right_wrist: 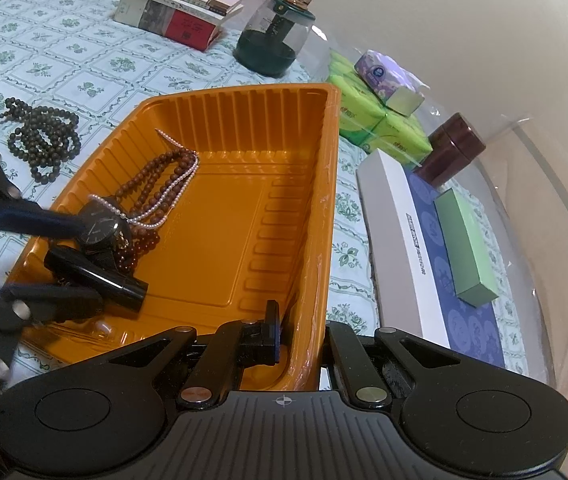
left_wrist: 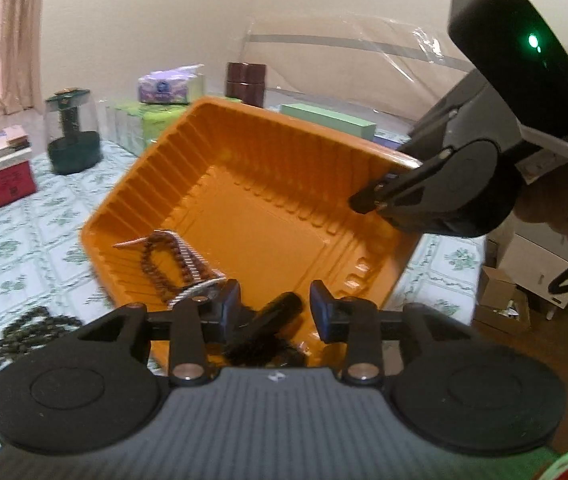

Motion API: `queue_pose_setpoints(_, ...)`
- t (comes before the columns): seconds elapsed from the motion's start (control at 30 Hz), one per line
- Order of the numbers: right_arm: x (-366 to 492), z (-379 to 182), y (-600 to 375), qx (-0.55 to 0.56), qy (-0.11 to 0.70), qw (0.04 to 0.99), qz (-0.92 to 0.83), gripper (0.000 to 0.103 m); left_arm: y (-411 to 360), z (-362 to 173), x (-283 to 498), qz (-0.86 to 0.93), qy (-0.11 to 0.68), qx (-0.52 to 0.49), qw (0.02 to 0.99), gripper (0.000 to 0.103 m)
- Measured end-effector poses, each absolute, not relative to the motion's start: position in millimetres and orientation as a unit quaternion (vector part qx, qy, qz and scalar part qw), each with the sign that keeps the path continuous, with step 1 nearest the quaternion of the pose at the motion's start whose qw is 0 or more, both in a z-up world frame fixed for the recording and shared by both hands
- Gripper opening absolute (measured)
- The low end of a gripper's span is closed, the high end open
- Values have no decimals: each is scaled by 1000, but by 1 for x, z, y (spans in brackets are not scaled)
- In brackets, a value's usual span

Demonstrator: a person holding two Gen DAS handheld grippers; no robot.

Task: Organize jewelry
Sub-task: 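Carry the pearl earring into the orange tray and open the left gripper, then grasp the dark bead strand with the left gripper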

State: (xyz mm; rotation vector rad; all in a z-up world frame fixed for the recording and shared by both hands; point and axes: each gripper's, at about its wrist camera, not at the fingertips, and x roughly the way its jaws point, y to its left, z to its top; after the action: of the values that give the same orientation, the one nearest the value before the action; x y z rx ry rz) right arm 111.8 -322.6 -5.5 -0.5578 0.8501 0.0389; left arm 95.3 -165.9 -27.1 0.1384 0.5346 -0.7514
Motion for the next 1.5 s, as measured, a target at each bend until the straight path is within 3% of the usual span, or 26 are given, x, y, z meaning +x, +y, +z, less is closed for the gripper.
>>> queue_pose_setpoints(0.6,111,-3,-320,-271,408,872,18,5,-15,-57,127,-122,298,70,944,34)
queue_pose_setpoints(1.17,114,-5,-322,-272,412,869,17,5,-4,-75,201,-108,339,53,933,34)
queue_pose_setpoints(1.2,114,-6,-323,-271,413,869,17,5,-4,-76,202,-111,343,47,931,33)
queue_pose_setpoints(1.33,114,-7,-322,-271,413,869,15,5,-1,-78,200,-120,349,42,928,6)
queue_pose_setpoints(1.5,114,-7,-321,-273,412,869,15,5,5,-73,181,-118,335,47,934,6)
